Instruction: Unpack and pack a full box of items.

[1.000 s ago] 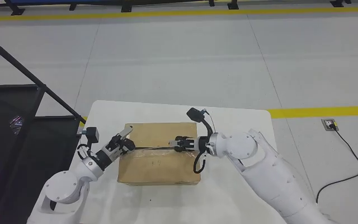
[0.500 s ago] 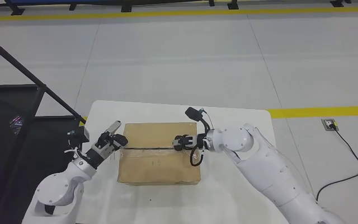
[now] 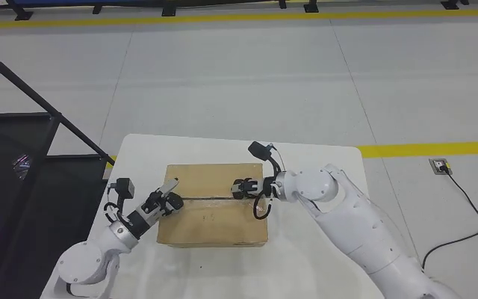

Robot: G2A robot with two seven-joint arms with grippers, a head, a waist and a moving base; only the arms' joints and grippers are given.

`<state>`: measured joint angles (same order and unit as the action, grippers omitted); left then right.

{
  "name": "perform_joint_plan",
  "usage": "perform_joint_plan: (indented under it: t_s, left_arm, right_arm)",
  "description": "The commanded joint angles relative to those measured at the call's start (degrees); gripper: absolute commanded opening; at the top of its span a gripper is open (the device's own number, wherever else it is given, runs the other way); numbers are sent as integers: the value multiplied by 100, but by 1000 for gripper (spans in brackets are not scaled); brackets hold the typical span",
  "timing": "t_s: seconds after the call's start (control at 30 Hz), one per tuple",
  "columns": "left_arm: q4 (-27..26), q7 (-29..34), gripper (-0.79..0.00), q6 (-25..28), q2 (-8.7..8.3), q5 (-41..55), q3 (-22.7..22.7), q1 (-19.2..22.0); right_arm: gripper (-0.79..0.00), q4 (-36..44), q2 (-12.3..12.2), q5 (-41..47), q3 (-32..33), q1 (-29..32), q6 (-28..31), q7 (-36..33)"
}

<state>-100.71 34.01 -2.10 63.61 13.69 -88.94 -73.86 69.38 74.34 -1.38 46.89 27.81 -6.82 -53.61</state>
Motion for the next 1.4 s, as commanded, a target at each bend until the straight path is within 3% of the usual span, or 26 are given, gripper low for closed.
perform_joint_plan:
  t_s: [0.0,0.17,0.6,0.97,1.37]
  left_arm:
    - [113,-191,0,-23,19,-63,139,130]
    - [316,-299,0,10,40,228,140,236]
    - [473,-259,0,200,22,551,-111,13]
    - [405,-218,0,424,20,760,-217,-178]
    - [424,-630,0,640,27,1424,-739,-587]
  right_arm:
    - [-742,-2,2,-14,5,8,14,-24]
    - [-745,21,-5,-55,50,50,21,-66]
    - [-785,252,106,340,8,182,-144,146]
    - [-785,-142,438,46,-657,-116,-784,712]
    - [-785,-508,756,257,-915,-313,-631,998]
